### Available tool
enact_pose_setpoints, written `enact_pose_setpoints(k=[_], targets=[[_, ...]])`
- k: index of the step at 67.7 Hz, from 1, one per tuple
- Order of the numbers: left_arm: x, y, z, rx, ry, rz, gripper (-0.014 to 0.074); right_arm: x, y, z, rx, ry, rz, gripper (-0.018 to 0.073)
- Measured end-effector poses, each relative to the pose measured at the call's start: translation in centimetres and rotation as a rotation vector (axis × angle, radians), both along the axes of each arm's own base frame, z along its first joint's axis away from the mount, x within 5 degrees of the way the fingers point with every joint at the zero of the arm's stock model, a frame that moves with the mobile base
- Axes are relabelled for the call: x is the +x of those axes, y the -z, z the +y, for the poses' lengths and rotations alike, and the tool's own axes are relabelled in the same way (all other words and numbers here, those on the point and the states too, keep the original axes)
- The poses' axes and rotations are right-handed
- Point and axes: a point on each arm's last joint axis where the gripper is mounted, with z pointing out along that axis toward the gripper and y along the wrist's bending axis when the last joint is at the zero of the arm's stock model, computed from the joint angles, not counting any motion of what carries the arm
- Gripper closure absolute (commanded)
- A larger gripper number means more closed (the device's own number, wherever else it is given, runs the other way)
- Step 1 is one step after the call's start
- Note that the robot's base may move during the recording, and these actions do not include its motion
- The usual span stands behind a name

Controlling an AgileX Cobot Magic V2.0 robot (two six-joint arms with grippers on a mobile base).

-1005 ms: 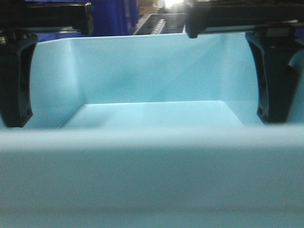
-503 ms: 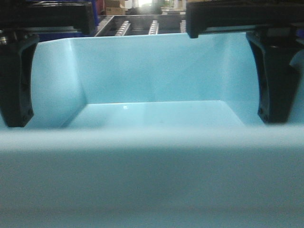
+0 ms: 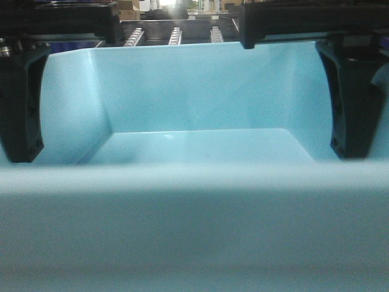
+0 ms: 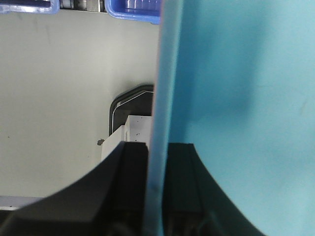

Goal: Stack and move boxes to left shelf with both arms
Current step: 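Hold the stack with both grippers while approaching the roller shelf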

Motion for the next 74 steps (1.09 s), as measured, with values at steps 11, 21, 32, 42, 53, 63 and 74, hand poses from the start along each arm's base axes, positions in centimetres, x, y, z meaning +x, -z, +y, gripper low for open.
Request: enact_pose_setpoints(k=[11, 21, 32, 42, 53, 63, 74], targets=[[0.0, 0.0, 0.0, 0.0, 0.0, 0.0, 0.0601, 0.0, 0.0, 0.0, 0.0, 0.0, 0.0, 0.0504], [0.0, 0.0, 0.0, 0.0, 0.0, 0.0, 0.0601, 0.0, 0.0, 0.0, 0.0, 0.0, 0.0, 0.0504], [0.0, 0.0, 0.0, 0.0, 0.0, 0.0, 0.0601, 0.0, 0.0, 0.0, 0.0, 0.0, 0.0, 0.0504], [0.0, 0.0, 0.0, 0.0, 0.0, 0.0, 0.0601, 0.0, 0.0, 0.0, 0.0, 0.0, 0.0, 0.0504], [0.0, 0.0, 0.0, 0.0, 0.0, 0.0, 0.0601, 0.0, 0.0, 0.0, 0.0, 0.0, 0.0, 0.0504], [0.0, 0.0, 0.0, 0.0, 0.0, 0.0, 0.0601, 0.0, 0.0, 0.0, 0.0, 0.0, 0.0, 0.0504], [0.0, 0.0, 0.0, 0.0, 0.0, 0.0, 0.0601, 0.0, 0.0, 0.0, 0.0, 0.0, 0.0, 0.0504]])
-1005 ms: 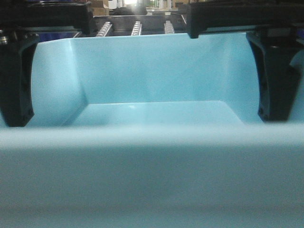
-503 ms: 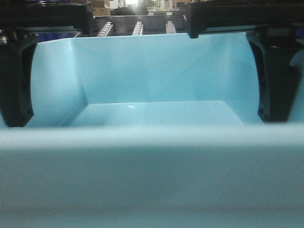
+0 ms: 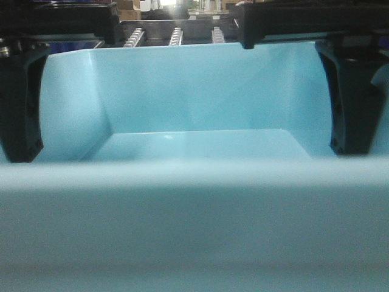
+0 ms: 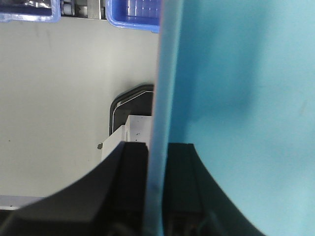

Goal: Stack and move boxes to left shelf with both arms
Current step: 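Hold the stack with both grippers while approaching the roller shelf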

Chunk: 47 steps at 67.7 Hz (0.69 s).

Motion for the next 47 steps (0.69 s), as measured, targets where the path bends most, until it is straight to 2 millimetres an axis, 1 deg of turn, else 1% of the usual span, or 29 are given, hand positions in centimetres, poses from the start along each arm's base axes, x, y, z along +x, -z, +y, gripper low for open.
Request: enact_pose_setpoints(k=[47], targets=[[0.02, -0.06, -0.02, -0.002, 0.0, -0.001, 0.0601, 0.21, -0.04, -0.08, -0.01, -0.005, -0.024, 0.0504]])
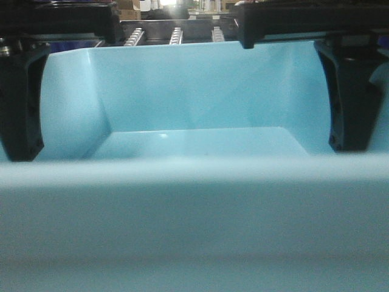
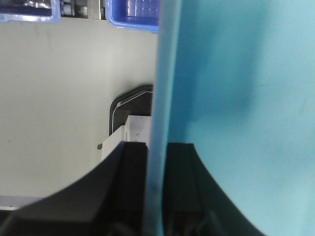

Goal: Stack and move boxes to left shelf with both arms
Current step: 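Hold the stack with both grippers while approaching the roller shelf, then lower the stacked boxes onto the roller shelf with both grippers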

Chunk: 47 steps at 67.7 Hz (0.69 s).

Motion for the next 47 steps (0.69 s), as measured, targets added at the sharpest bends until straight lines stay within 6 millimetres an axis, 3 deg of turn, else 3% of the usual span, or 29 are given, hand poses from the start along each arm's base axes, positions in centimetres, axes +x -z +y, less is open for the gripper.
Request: enact_pose_setpoints(k=[12, 21, 35, 47], targets=[[0.8, -1.3, 0.2, -0.018, 0.007, -0.028, 0.0601, 0.5, -0.9, 0.1, 0.003, -0.009, -0.033, 0.0504], [2.5, -2.7, 0.6, -0.027, 0.006, -0.068, 0.0601, 2.2, -2.1, 0.1, 0.018, -0.015, -0.067, 0.0504], [6.6, -4.9, 0.7, -0.038, 0.019, -0.15, 0.0601, 6.6, -3.8, 0.1, 0.016, -0.015, -0.13, 0.0504], [10.4, -5.0, 0.0, -0.026, 0.021, -0.176, 0.0601, 10.7, -3.9, -0.1, -0.012, -0.017, -0.154, 0.0504]])
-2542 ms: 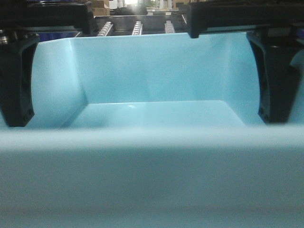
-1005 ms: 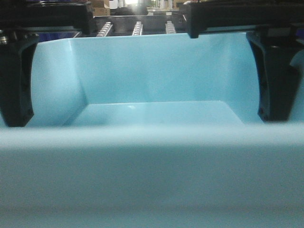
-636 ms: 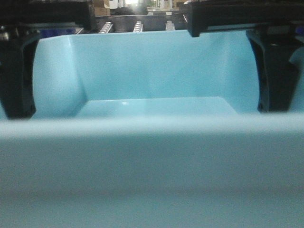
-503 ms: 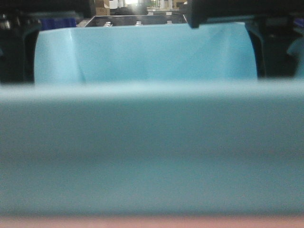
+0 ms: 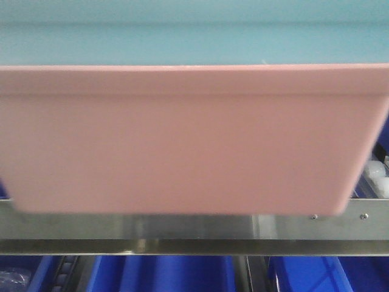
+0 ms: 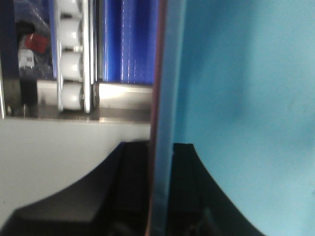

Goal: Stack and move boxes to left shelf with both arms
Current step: 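Lower the stacked boxes onto the roller shelf with both grippers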

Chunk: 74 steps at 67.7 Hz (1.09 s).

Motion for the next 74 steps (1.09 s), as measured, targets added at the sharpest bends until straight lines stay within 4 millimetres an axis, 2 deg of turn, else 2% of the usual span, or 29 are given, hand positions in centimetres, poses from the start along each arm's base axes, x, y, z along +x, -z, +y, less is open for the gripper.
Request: enact_pose_setpoints(k=[8, 26, 38, 50, 74], targets=[[2.6, 0.4, -0.7, 0.014, 0.011, -0.012, 0.0601, 2.6, 0.5, -0.2, -0.017, 0.014, -0.001, 0.0504], [7.5, 2.3, -2.4, 0.035, 0.011, -0.026, 0.0601, 7.2, 1.5, -0.8, -0.041, 0.025, -0.028, 0.0504], [9.3, 3.6, -3.2, 0.067, 0.019, -0.058, 0.0601, 9.5, 2.5, -0.8, -0.06, 0.005, -0.063, 0.0504], [10.8, 4.9, -3.4, 0.094, 0.024, -0.107, 0.0601, 10.6, 3.6, -0.3, -0.059, -0.009, -0.089, 0.0504], [12.1, 7.2, -4.0, 0.116, 0.038, -0.118, 0.0601, 11.8, 5.9, -0.1, -0.08, -0.009, -0.06, 0.0504]])
